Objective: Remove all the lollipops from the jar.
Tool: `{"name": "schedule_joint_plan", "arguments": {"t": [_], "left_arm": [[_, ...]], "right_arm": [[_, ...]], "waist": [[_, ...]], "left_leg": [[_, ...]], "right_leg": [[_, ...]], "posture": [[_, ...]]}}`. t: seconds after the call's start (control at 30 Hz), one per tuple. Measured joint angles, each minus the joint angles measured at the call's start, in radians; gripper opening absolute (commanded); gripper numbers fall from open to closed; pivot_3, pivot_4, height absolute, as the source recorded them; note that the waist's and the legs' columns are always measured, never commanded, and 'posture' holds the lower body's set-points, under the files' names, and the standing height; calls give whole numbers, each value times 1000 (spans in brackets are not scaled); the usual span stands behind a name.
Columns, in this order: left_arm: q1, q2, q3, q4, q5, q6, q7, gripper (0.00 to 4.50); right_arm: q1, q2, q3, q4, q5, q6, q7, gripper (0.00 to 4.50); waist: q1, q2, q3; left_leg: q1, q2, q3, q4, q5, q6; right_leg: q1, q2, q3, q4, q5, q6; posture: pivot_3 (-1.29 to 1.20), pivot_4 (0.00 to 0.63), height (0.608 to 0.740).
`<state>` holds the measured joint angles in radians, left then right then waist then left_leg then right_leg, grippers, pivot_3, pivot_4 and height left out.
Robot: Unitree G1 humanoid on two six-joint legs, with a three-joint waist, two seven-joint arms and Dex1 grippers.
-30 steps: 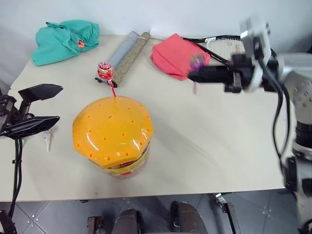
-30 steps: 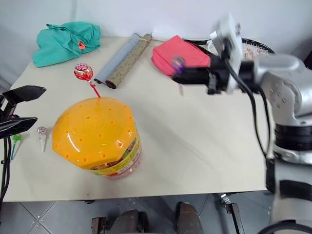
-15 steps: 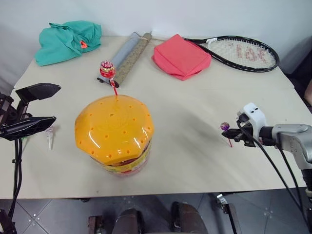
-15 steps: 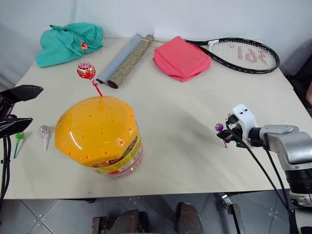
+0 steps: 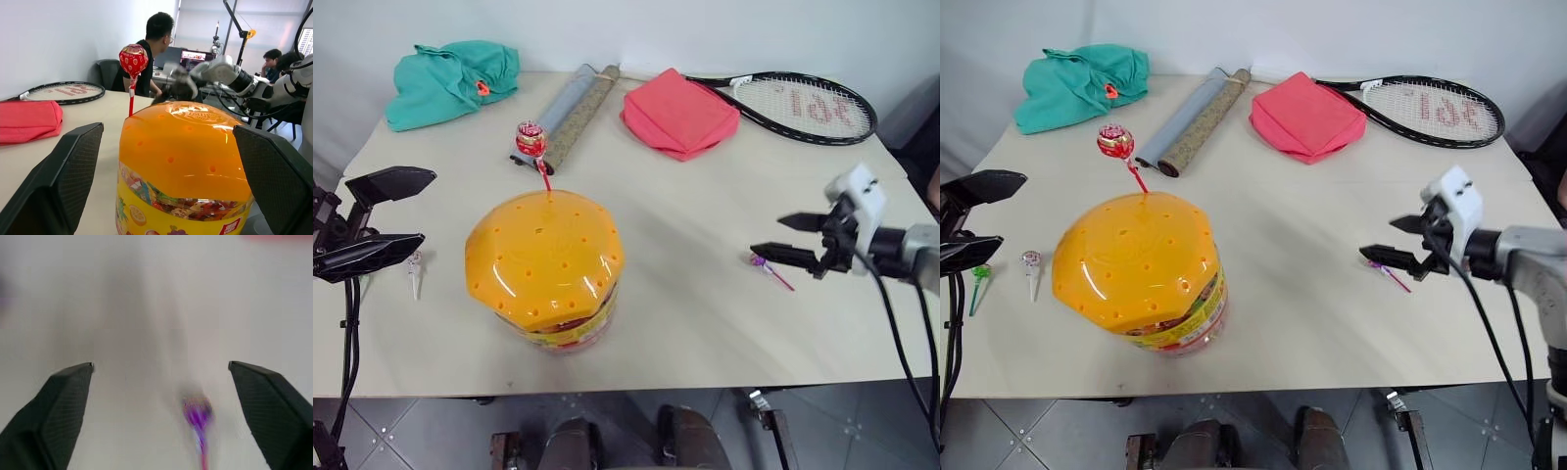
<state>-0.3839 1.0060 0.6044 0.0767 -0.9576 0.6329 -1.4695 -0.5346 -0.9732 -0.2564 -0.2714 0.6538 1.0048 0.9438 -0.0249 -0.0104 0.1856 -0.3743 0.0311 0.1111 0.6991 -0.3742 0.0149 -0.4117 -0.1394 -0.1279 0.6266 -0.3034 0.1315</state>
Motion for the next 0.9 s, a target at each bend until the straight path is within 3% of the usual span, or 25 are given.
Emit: {"name": "schedule_joint_plan", "arguments": {"t": [0.17,0.43,0.57,0.9], "left_arm": [[20,29,15,17,2,1,-27,4500],[177,37,98,41,28,-5,-30,4500],[256,32,166,38,41,-25,-30,4500],[368,-31,259,-81,11,-22,17,4500]], "right_arm": [[-265,70,70,26,50,-99,89,4449],[-583,335,315,360,-20,-232,230,4449],[-683,424,410,498,-66,-265,329,4449],[-850,712,427,803,-127,-396,414,4449]], "waist": [[-9,0,0],[-18,0,0],[-25,0,0],[-44,0,0]], "left_leg": [[3,1,2,-1,0,0],[2,1,5,-1,0,0],[1,1,4,-1,0,0],[1,1,0,-1,0,0]], "right_leg": [[0,1,2,0,0,0],[-3,1,3,1,0,0],[-2,1,2,2,0,0],[-2,1,0,4,0,0]], "posture": [[0,150,740],[0,150,740],[0,150,740],[0,150,740]]}}
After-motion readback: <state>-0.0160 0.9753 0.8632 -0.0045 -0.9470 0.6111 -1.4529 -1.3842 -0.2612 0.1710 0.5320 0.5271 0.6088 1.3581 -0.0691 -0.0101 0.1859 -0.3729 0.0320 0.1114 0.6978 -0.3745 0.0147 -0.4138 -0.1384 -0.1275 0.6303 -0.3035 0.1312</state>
